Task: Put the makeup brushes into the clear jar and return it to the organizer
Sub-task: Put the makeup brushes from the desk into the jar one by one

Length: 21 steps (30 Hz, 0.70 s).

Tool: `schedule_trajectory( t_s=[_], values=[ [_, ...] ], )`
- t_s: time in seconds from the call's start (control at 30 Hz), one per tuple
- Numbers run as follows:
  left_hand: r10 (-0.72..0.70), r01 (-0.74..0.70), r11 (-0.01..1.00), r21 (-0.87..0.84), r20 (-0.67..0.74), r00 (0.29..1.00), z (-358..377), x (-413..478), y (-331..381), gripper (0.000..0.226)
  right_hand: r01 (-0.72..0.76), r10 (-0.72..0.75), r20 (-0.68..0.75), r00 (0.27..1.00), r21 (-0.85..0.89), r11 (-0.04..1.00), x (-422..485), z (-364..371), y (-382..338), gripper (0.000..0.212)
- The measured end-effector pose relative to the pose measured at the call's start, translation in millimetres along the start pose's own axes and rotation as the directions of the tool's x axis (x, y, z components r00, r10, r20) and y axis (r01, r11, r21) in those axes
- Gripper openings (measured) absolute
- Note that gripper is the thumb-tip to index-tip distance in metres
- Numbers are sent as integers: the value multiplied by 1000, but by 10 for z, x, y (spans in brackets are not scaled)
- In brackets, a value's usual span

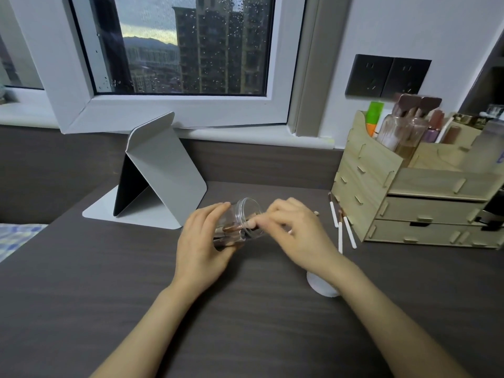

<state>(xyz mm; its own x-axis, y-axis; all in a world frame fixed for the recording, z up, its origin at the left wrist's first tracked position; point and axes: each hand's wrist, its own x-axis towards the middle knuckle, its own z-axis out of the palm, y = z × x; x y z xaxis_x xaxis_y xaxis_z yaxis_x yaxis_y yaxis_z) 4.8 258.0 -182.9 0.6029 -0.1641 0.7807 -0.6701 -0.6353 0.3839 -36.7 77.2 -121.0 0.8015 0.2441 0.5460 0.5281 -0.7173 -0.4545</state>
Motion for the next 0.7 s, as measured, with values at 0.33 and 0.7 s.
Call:
schedule_trajectory(
  t_s=[0.33, 0.7],
  values=[
    [-97, 97, 995, -12, -55, 994, -23, 37, -5, 78, -105, 423, 247, 872, -749, 654, 169, -43, 1313, 33],
    [-159, 158, 987, -16, -85, 984, -46, 42, -26, 76, -135, 324, 153, 934, -686, 715, 217, -10, 1069, 16]
  ],
)
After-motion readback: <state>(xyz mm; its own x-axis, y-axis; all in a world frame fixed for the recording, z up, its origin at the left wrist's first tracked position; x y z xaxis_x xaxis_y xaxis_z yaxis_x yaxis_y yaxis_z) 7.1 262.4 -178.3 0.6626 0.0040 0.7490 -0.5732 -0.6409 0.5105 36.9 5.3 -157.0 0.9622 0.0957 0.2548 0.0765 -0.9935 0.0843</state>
